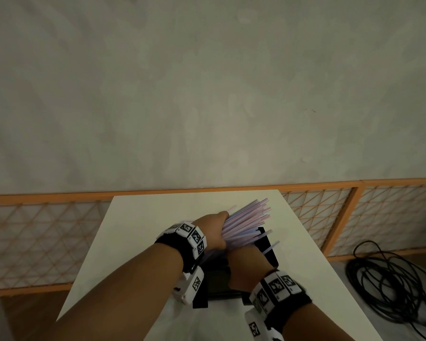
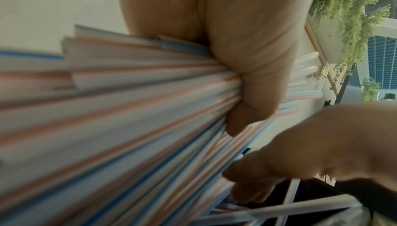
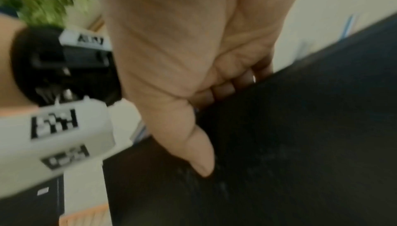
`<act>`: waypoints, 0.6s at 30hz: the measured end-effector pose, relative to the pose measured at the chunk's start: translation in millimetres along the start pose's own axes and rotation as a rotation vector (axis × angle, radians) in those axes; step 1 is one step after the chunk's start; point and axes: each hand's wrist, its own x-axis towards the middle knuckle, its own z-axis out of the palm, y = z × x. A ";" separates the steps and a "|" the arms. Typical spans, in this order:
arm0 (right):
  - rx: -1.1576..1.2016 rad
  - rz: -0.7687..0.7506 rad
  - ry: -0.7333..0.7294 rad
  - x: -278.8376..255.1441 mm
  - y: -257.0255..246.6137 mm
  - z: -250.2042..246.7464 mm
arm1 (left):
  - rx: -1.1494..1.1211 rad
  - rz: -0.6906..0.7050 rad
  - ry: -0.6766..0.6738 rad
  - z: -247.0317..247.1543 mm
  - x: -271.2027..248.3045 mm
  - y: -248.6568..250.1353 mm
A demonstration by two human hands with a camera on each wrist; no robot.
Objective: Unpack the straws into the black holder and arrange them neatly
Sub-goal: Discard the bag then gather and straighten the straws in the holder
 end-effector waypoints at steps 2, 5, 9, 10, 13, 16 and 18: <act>0.066 0.000 0.144 -7.6 8.3 0.3 | -0.020 0.017 0.032 -1.2 0.2 -0.5; 0.131 0.139 0.369 -22.9 29.5 4.8 | -0.038 0.024 0.049 -4.7 0.5 -1.6; 0.156 0.246 0.295 -31.5 49.3 17.1 | -0.043 0.006 0.040 -10.9 2.9 -2.0; 0.148 0.220 0.269 -30.9 47.6 16.9 | -0.037 0.001 0.036 -12.4 3.9 -1.8; 0.171 0.086 0.129 -20.2 26.9 5.7 | -0.003 -0.004 0.023 -16.5 6.0 1.2; 0.121 0.003 -0.194 5.0 6.2 -17.5 | 0.039 -0.006 0.021 -21.2 7.8 6.2; 0.079 -0.009 -0.355 24.5 1.4 -28.3 | 0.050 0.003 0.034 -23.8 7.9 8.7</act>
